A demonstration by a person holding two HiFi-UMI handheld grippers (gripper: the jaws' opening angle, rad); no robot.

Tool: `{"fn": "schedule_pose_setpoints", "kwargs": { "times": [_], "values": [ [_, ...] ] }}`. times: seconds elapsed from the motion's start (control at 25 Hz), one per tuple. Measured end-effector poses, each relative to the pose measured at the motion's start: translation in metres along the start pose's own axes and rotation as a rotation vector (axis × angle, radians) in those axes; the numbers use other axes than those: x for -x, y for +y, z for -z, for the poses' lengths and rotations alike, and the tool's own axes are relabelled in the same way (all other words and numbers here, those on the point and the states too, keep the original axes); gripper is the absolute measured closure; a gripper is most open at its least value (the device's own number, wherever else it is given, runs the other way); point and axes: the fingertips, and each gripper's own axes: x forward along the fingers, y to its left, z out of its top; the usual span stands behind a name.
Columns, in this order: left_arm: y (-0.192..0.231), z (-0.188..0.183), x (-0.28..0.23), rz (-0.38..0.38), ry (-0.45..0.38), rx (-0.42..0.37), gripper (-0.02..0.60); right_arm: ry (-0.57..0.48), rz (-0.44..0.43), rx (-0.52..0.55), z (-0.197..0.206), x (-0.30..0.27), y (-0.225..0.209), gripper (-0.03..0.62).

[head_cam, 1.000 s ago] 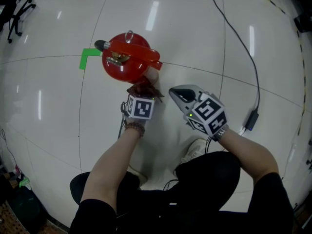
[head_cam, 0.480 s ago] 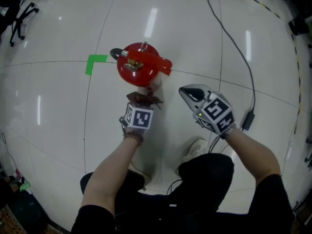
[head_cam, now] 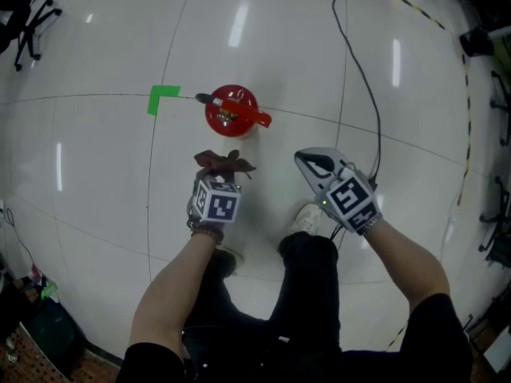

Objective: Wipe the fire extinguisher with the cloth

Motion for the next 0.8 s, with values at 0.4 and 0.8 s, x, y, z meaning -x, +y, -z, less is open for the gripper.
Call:
{"fn": "schedule_pose_setpoints", "kwargs": {
  "times": [0.4, 0.8],
  "values": [
    [-0.020, -0.056, 0.168, -0.040, -0.022, -0.031, 0.445, -0.008, -0.022, -0.042, -0.091, 0.110, 0.034, 0.586],
    [-0.049, -0.117, 0.323, -0.090, -0.101, -0.034, 0.445, -0.006, -0.091, -0.044, -0.180, 0.209, 0.052, 0.586]
  ]
}}
